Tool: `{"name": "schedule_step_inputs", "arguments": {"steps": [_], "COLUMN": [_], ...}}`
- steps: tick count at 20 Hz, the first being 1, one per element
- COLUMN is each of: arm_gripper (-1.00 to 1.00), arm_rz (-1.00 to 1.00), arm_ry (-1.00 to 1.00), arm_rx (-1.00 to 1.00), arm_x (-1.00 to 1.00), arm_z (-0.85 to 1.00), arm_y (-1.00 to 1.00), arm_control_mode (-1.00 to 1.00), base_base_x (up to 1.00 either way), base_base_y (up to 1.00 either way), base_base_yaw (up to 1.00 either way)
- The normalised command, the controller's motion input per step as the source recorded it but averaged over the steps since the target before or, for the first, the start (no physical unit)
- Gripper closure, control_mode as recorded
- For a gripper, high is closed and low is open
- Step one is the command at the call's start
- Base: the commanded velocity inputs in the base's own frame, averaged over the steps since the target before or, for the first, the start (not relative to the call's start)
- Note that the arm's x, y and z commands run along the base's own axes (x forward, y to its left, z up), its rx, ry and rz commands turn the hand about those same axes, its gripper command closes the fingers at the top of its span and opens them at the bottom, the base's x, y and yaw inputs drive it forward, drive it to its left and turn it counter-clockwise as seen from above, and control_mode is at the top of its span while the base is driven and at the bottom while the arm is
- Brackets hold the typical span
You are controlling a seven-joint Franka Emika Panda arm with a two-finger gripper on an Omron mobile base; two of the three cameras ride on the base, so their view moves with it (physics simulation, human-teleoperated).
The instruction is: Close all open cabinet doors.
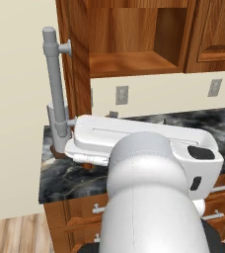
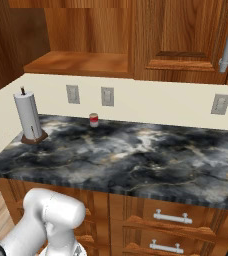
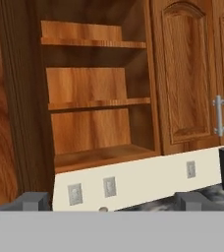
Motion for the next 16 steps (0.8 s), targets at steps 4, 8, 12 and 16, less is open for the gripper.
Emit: {"name": "schedule_step_inputs", "arguments": {"steps": [4,8,12,16], "arm_gripper": [-1.00,-1.00,-1.00,-1.00], "arm_rz": [-0.01,0.00,0.01,0.02], "arm_ry": [0.02,0.00,0.00,0.01], "arm_rx": [0.00,0.00,0.00,0.00], "arm_x": [0.03,-0.03,0.00,0.01], "arm_z": [-0.06,-0.02,0.00,-0.01], "arm_y": [0.12,0.16,0.19,0.31], "arm_control_mode": [-1.00,-1.00,-1.00,-1.00], "base_base_x": [0.00,0.00,0.00,0.00], "base_base_y": [0.00,0.00,0.00,0.00], "base_base_yaw": [0.00,0.00,0.00,0.00]}}
